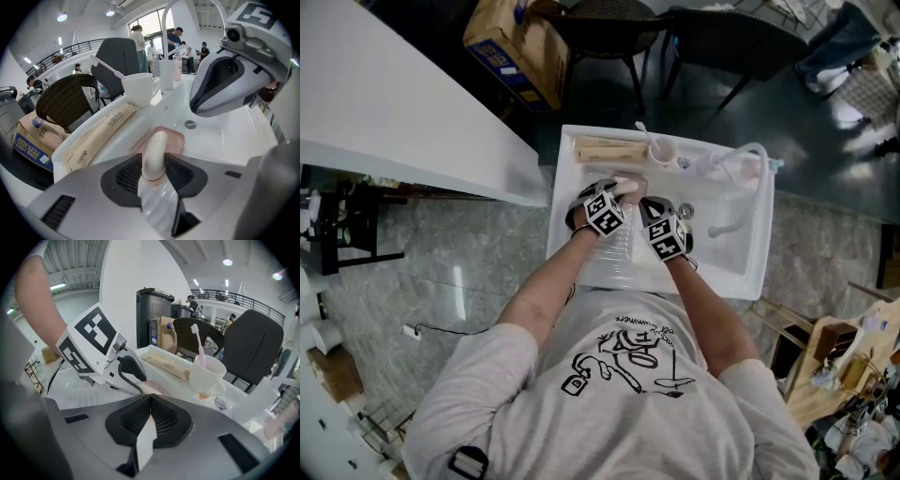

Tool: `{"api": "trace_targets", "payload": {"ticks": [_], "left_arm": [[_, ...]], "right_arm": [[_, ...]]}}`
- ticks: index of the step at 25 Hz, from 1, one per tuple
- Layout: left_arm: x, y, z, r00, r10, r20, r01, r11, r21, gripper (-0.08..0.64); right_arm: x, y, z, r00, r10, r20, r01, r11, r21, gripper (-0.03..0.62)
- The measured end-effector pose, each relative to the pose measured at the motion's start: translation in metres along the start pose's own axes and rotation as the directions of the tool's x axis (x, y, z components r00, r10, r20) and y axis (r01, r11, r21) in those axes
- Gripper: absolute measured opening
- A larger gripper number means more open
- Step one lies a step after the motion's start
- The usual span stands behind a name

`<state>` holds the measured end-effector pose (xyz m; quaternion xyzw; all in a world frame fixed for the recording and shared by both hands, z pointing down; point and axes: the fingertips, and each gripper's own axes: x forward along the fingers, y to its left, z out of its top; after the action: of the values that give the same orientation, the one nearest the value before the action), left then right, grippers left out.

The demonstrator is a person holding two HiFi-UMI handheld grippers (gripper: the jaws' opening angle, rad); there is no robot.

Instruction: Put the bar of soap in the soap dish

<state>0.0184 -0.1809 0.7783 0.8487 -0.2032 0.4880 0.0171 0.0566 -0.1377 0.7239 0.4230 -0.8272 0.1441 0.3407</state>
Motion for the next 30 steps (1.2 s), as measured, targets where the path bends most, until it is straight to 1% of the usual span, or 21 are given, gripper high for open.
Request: {"api": "trace_targets", "payload": {"ticks": [8,18,21,25,28,30], "left_arm": [[-0.007,-0.005,-0.004,1.0,0.0,0.007,0.001,1.0,-0.011,0.152],[-0.026,-0.005,-0.006,0.999,0.019,0.044,-0.017,0.998,-0.056,0.152],[-0.038,-0.005,-0.003,0.996,0.028,0.08,-0.02,0.995,-0.099,0.152],[-0.06,-0.007,0.008,0.987,0.044,0.155,-0.015,0.983,-0.185,0.152],[-0.081,-0.007,0.019,0.973,0.06,0.224,-0.004,0.97,-0.242,0.149],[-0.095,-0.007,0.026,0.959,0.074,0.273,0.004,0.961,-0.275,0.146]], "right_arm": [[-0.004,0.004,-0.001,1.0,-0.005,-0.005,0.005,1.0,0.002,0.021],[-0.011,0.01,0.002,1.0,-0.009,0.022,0.009,1.0,0.007,0.021],[-0.018,0.011,0.008,0.999,-0.012,0.047,0.011,1.0,0.027,0.021],[-0.035,0.009,0.024,0.995,-0.017,0.098,0.01,0.997,0.074,0.021],[-0.048,0.006,0.036,0.99,-0.018,0.141,0.003,0.995,0.105,0.021],[-0.058,0.006,0.045,0.985,-0.019,0.172,-0.003,0.992,0.127,0.021]]}}
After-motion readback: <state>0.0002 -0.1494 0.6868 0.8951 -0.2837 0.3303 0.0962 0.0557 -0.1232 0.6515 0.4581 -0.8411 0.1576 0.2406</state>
